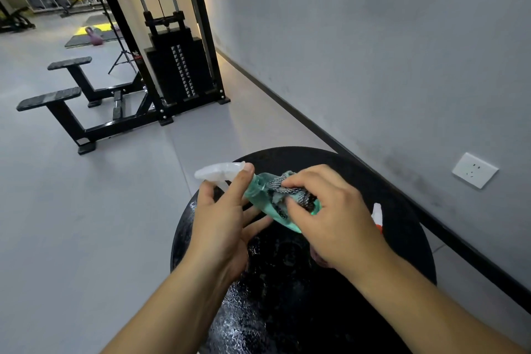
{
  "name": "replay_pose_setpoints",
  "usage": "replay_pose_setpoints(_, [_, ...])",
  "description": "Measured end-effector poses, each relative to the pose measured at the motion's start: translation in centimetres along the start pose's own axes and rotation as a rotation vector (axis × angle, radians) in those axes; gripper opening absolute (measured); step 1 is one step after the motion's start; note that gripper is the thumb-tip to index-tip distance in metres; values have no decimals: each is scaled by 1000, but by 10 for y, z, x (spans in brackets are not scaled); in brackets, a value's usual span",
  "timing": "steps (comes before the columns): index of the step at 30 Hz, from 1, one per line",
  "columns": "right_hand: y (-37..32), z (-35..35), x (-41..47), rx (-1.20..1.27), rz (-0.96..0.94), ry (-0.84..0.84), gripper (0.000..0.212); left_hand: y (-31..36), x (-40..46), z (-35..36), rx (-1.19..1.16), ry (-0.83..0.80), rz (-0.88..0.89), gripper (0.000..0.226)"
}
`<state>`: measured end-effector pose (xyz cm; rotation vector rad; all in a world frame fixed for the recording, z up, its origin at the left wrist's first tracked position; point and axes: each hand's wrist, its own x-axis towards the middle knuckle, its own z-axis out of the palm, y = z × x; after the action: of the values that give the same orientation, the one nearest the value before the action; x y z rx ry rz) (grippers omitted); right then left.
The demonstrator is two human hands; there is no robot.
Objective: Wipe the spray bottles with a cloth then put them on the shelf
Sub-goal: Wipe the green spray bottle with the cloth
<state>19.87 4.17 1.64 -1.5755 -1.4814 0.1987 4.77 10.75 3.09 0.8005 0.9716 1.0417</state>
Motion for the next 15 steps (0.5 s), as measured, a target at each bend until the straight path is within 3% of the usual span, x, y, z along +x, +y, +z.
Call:
replay_pose_setpoints(4, [11,-11,1,68,166,14,26,5,0,-2,7,2,44,34])
replay_pose_setpoints(11, [-6,-7,5,84,26,14,25,-3,-6,4,53,-45,43,33])
replay_pose_setpoints(15, [6,-16,7,85,133,14,24,0,-6,4,67,-52,76,32])
